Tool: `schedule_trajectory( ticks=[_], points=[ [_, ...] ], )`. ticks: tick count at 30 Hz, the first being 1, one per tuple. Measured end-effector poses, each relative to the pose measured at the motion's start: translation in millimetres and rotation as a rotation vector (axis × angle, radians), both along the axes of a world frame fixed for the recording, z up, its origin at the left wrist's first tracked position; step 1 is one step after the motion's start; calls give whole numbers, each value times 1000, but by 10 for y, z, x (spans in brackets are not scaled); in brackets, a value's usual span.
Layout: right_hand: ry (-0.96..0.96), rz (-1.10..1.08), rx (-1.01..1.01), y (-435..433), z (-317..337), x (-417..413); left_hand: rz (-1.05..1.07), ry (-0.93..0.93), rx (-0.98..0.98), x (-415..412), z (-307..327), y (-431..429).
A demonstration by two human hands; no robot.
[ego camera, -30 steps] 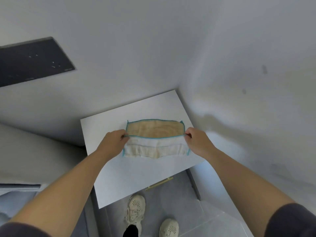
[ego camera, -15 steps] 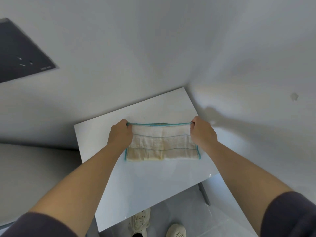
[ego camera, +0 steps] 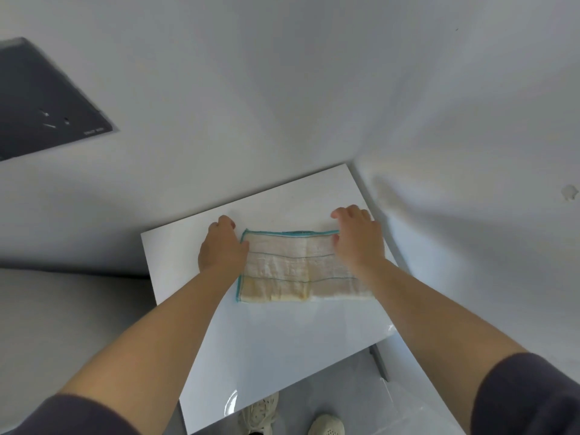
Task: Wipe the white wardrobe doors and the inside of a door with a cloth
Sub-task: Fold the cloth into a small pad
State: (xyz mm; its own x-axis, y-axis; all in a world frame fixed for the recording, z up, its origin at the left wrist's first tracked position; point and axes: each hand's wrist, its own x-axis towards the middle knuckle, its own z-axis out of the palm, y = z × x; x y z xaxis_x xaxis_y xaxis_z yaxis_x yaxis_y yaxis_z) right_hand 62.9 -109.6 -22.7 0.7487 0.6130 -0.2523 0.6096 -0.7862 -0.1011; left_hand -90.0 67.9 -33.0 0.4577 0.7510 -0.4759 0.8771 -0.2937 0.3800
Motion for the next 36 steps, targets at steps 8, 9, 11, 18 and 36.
schedule_trajectory(
  ticks=[8, 9, 11, 18, 36],
  points=[
    [190, 168, 26, 443, -88, -269, 11, 255, -188, -257, -11, -78],
    [214, 169, 33, 504, -94, -307, 28, 269, -238, -309, -8, -123],
    [258, 187, 45, 655, -105, -405, 65, 281, -316, -419, 0, -202],
    [309, 214, 37, 1034, -178, -630, 268, 179, -500, -523, 17, -248],
    [513, 156, 165, 896, 552, -397, 122, -88, -419, -555, 567, -152]
  ],
)
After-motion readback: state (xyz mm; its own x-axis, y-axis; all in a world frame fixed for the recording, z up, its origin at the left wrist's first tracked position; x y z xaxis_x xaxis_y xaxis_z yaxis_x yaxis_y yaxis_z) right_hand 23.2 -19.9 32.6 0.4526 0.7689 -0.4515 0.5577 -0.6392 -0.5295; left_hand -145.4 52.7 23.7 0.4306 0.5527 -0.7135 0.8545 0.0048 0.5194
